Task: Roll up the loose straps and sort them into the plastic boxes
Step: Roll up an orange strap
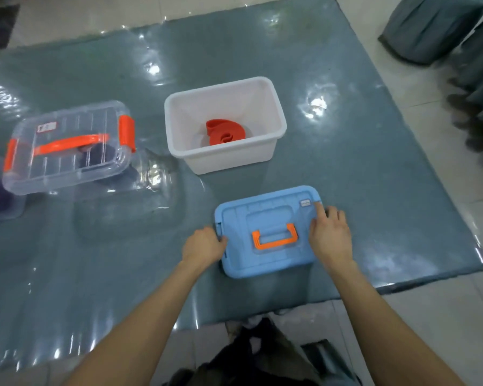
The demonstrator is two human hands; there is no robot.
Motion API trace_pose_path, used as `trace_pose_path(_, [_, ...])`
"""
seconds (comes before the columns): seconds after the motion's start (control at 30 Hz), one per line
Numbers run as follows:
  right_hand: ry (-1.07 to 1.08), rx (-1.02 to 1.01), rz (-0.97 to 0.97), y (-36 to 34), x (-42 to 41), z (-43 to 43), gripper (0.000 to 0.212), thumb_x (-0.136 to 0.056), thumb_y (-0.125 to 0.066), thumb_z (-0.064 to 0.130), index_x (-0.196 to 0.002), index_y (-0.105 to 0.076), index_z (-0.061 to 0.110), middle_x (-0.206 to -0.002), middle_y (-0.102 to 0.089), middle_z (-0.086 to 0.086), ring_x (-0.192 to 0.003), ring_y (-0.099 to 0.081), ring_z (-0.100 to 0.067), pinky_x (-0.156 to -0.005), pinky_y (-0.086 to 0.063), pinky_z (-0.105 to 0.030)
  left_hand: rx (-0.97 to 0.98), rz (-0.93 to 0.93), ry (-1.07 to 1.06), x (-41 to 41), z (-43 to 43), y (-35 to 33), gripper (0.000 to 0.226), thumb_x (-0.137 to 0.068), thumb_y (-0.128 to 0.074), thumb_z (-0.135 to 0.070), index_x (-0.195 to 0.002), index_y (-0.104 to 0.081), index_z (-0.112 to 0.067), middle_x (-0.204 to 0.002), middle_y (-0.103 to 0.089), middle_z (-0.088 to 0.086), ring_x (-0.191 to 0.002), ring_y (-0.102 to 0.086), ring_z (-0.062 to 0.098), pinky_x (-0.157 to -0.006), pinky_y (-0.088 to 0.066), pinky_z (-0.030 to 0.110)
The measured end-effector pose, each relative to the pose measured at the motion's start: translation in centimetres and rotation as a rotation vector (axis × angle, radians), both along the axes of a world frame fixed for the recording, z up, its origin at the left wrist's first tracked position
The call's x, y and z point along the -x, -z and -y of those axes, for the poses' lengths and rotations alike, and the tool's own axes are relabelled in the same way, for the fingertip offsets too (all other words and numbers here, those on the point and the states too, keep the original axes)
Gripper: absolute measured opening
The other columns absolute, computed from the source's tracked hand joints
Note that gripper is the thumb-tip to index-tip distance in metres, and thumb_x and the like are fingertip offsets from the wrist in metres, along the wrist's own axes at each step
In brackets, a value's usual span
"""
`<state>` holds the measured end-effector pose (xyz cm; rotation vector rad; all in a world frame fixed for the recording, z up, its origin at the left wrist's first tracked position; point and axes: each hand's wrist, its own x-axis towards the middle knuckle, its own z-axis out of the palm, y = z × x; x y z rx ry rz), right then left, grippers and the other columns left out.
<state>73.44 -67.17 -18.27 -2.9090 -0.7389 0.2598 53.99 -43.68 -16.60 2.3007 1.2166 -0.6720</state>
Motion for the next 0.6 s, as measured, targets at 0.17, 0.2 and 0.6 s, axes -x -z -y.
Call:
trace_pose_path(0.17, [0.051,-0.107,-0.071,0.0,0.0,-0.3,0.047,-0.092,-0.055,-0.005,-0.138,-0.059,0.002,-0.116,-0.062,-0.025,-0.112,-0.056,-0.045,-0.091,-0.051,-0.055,-0.001,0.028,-0.074,-0.1,0.0,-0.3,0.042,-0.098,-0.061,-0.042,-0.116,-0.072,-0.005,-0.119,-0.075,0.020,-0.110,-0.072,0.040,-0.090,-0.061,0.042])
trace_pose_path(0.2, [0.058,-0.145,-0.082,-0.1,0.3,-0.6,0.046,-0.092,-0.054,-0.005,-0.138,-0.060,0.002,-0.119,-0.062,-0.024,-0.114,-0.056,-0.044,-0.093,-0.050,-0.054,-0.014,0.054,-0.099,0.5,-0.2,-0.5,0.042,-0.098,-0.061,-0.040,-0.115,-0.070,-0.003,-0.118,-0.075,0.022,-0.109,-0.072,0.042,-0.090,-0.061,0.044])
trace_pose_path(0.6, [-0.041,-0.529,0.147,-6.7,4.0,-6.4,0.046,-0.099,-0.062,0.002,-0.145,-0.058,0.001,-0.117,-0.061,-0.020,-0.108,-0.059,-0.041,-0.086,-0.054,-0.052,-0.156,0.594,-0.282,6.9,-6.6,-5.6,0.023,-0.095,-0.065,-0.040,-0.091,-0.051,-0.022,-0.073,-0.071,0.000,-0.068,-0.070,0.030,-0.066,-0.059,0.044])
